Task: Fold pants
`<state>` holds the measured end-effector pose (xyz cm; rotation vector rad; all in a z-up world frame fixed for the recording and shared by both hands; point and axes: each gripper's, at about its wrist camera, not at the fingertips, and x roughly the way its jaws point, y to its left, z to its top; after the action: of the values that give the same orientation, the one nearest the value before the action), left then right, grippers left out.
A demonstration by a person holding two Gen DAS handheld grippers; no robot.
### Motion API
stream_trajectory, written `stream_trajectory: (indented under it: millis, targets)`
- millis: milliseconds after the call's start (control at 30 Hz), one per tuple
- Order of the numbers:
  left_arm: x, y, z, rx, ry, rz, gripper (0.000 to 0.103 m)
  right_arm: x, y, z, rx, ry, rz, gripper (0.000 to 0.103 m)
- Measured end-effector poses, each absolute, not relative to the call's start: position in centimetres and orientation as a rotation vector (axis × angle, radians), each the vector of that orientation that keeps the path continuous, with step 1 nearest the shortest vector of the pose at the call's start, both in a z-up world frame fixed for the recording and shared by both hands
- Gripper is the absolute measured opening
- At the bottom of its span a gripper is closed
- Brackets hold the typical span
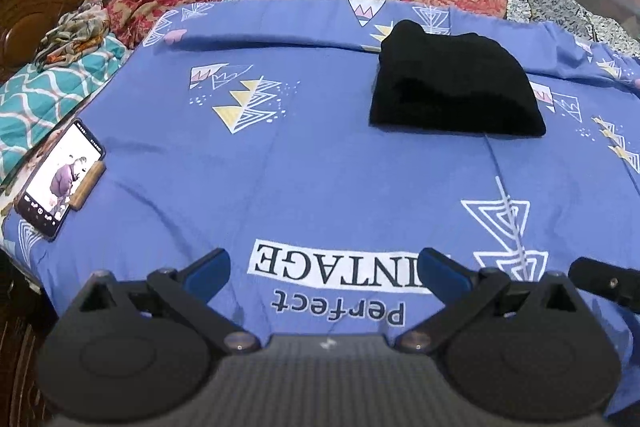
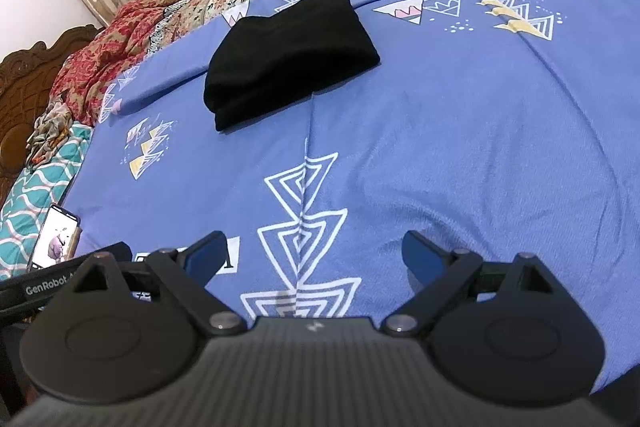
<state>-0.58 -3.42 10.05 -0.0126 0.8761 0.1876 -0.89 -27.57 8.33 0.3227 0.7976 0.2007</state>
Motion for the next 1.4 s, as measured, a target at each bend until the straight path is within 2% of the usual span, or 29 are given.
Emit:
stream_trajectory:
  millis: [1400]
  targets:
    - [-0.30,-3.22,9.89,0.128,0.835,0.227,0.103,-0.41,-28.16,7.70,0.343,0.850,0.217,0.096]
